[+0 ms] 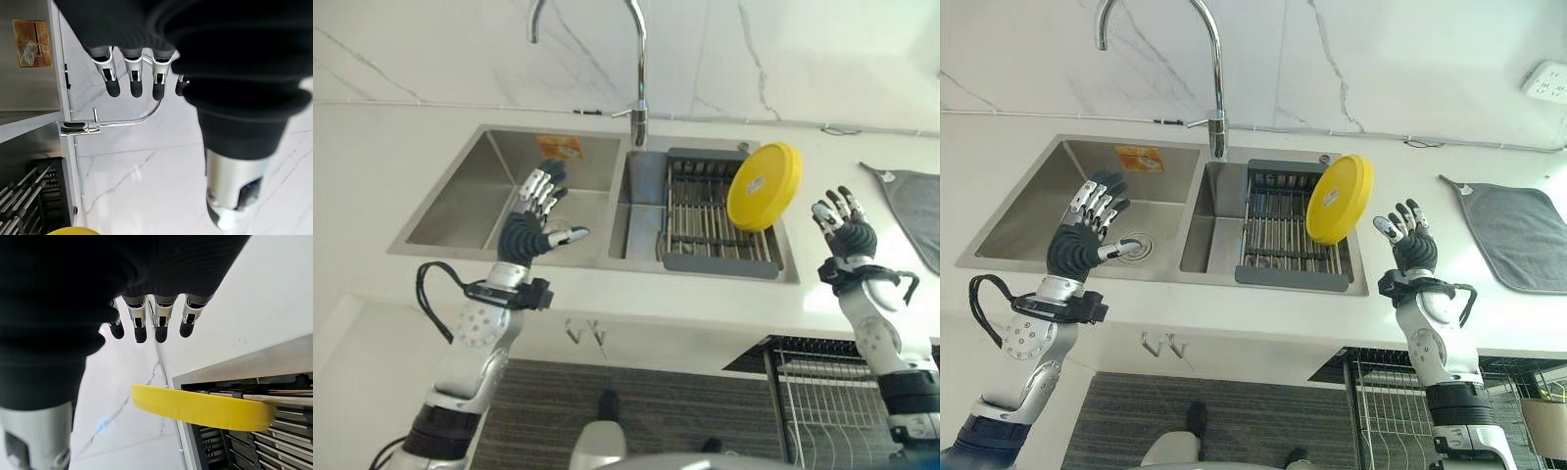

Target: Place the dishes in the dishwasher.

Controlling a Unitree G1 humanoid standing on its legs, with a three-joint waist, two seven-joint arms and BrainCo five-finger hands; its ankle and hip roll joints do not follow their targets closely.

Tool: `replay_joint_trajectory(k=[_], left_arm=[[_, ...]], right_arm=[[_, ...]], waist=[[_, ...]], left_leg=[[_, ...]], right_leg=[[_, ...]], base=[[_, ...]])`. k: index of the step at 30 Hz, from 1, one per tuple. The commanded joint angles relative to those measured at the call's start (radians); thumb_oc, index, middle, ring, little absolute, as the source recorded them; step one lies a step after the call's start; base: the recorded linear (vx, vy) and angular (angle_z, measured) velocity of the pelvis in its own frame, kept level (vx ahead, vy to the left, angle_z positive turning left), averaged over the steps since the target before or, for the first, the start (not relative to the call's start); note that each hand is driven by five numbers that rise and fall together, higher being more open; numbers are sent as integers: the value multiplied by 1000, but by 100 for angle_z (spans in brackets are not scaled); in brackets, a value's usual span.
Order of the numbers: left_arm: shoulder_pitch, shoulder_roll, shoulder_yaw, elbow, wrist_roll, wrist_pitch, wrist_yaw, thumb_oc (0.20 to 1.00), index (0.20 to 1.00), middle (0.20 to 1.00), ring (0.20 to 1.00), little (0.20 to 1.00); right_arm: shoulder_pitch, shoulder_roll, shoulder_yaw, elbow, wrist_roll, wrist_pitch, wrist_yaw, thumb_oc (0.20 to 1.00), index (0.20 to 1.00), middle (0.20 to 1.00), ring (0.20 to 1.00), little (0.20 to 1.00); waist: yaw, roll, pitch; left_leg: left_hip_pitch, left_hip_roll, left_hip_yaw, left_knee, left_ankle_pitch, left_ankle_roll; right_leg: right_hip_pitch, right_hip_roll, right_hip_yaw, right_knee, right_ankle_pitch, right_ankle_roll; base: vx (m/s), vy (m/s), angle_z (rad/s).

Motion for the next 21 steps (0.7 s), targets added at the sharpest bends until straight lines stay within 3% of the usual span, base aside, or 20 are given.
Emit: replay_joint_trajectory(k=[1,8,21], left_arm=[[4,10,1,-9,29,-47,-5,1000,1000,1000,1000,1000],[1,22,-16,12,30,-46,-6,1000,1000,1000,1000,1000],[18,39,-20,18,14,-28,-12,1000,1000,1000,1000,1000]], right_arm=[[-25,-18,-48,-63,10,-34,11,1000,1000,1000,1000,1000],[-59,-28,-38,18,88,-31,37,1000,1000,1000,1000,1000],[-128,-68,-29,144,100,2,24,1000,1000,1000,1000,1000]], waist=[[6,9,-54],[19,7,-62],[40,12,-71]], left_leg=[[109,4,48,1,-145,-34],[125,3,48,1,-151,-38],[142,0,33,1,-153,-42]], right_leg=[[-7,11,43,1,-33,-5],[8,14,33,1,-40,-6],[30,18,17,1,-50,-14]], base=[[33,-4,0],[4,-1,0],[11,0,0]])
